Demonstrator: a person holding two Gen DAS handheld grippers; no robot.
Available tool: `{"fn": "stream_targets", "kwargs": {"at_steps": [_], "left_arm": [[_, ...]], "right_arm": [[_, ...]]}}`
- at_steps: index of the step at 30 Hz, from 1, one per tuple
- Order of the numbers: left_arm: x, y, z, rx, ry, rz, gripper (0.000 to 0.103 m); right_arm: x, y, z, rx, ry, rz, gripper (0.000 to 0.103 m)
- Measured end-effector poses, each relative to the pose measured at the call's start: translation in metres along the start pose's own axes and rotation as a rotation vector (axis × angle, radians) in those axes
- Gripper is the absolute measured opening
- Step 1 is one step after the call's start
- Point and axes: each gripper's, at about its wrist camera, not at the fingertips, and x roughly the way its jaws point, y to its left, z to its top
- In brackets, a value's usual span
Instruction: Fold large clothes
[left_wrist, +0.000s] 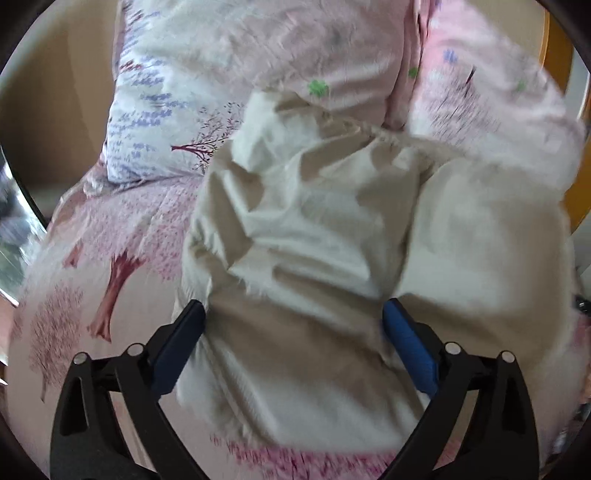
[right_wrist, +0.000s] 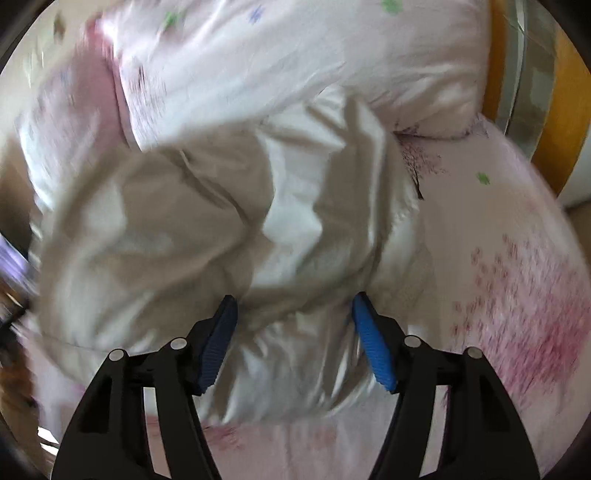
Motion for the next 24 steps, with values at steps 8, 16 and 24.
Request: {"fn": "stream_targets", "kwargs": {"at_steps": [8, 16, 24], "left_arm": [[-0.035, 0.051, -0.043, -0.291, 0.024, -0.241, 0.095], [-0.010, 0.057, -0.063, -0.443, 0.114, -0.324, 0.090], [0.019, 0.050, -0.056, -0.557, 0.150, -0.379, 0.083]], "right_arm": [[-0.030, -0.070, -0.038, 0.454, -0.027, 0.250, 0.075], [0.007, -0.090, -0.051, 0.653, 0.042, 0.299, 0.075], [0.032, -0.085, -0.053, 0.751, -0.008, 0.374, 0.073]]}}
